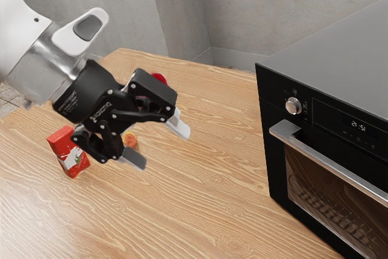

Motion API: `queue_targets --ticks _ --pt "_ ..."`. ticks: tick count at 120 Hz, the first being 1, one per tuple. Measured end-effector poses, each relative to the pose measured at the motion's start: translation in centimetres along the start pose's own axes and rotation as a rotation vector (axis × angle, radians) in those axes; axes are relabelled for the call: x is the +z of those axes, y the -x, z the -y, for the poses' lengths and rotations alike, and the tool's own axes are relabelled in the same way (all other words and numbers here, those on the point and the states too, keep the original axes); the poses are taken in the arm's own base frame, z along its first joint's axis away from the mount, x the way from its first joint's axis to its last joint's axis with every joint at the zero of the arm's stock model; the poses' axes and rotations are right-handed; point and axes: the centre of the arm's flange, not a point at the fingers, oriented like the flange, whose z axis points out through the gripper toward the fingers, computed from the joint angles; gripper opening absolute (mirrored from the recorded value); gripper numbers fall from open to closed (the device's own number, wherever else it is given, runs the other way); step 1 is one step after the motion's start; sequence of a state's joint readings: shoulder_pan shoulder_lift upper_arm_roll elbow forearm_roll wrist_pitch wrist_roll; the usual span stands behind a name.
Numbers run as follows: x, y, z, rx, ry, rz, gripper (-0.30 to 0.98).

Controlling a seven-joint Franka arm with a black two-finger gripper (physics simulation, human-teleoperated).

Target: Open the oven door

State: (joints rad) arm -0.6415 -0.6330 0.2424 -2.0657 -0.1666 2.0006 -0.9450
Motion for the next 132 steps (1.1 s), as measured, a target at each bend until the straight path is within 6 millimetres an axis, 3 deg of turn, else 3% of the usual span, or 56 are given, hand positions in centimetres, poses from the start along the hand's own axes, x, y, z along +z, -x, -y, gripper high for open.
queue_targets --ticks 22,45,78,95,118,132 --pt "3.3 2.1 -0.9 -0.097 0.047 -0.018 0.68" --pt "6.2 4.8 -4.2 -0.183 0.106 -0.039 0.68" --pt "9.6 5.8 -5.3 -0.392 0.159 -0.024 0.68" --pt "12.5 5.6 -6.0 -0.471 0.153 -0.027 0.68" --pt "13.6 5.0 -6.8 -0.554 0.185 -0.042 0.68" --pt "14.6 3.2 -7.5 -0.609 0.196 -0.061 0.68"
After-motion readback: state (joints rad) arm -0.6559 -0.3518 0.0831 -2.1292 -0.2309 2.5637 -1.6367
